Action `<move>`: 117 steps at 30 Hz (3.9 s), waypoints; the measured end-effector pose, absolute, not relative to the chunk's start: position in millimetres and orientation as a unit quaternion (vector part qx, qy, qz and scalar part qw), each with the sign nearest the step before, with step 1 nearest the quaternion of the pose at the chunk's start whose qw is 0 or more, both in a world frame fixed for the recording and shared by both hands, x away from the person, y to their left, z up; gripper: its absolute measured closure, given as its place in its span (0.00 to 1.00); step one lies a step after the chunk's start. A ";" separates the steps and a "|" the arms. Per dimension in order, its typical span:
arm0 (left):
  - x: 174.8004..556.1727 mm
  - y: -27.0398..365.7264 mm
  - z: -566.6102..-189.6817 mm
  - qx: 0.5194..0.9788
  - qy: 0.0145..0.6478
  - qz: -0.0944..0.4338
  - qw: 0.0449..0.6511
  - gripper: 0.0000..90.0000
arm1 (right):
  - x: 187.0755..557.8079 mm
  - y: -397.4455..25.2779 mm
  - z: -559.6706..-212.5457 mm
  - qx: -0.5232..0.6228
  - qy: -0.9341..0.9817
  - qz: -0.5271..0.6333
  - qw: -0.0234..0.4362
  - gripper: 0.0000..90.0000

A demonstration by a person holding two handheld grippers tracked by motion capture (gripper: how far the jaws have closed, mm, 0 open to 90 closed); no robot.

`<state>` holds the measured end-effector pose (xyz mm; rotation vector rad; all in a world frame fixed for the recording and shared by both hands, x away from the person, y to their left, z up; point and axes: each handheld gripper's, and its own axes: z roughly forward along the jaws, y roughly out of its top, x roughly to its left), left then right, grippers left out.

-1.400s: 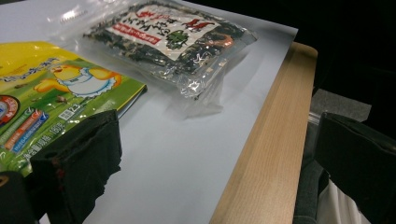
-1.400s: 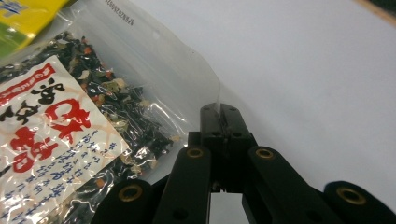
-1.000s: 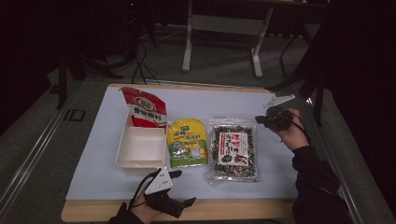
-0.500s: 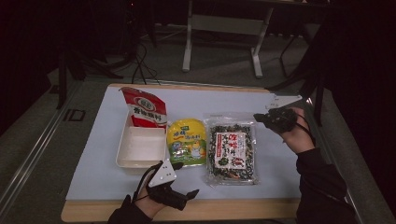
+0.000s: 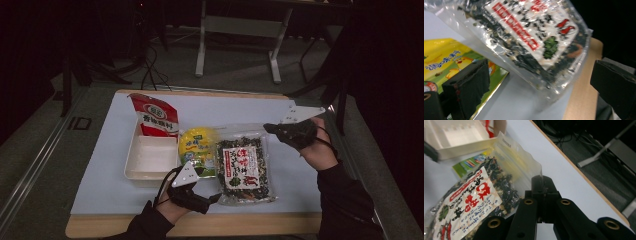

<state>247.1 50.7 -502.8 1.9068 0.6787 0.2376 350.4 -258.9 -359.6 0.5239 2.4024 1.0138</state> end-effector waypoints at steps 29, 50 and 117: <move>292.1 32.5 -510.2 0.799 0.247 0.003 0.549 0.54 | 313.2 -268.9 -334.0 0.136 0.863 0.430 0.226 1.00; 274.0 41.4 -460.8 0.804 0.237 0.035 0.543 0.87 | 318.2 -281.9 -325.5 0.169 0.846 0.449 0.234 0.88; 251.0 228.7 -401.3 0.725 0.369 0.200 0.545 0.88 | 338.1 -284.2 -408.0 0.224 0.824 0.506 0.121 0.19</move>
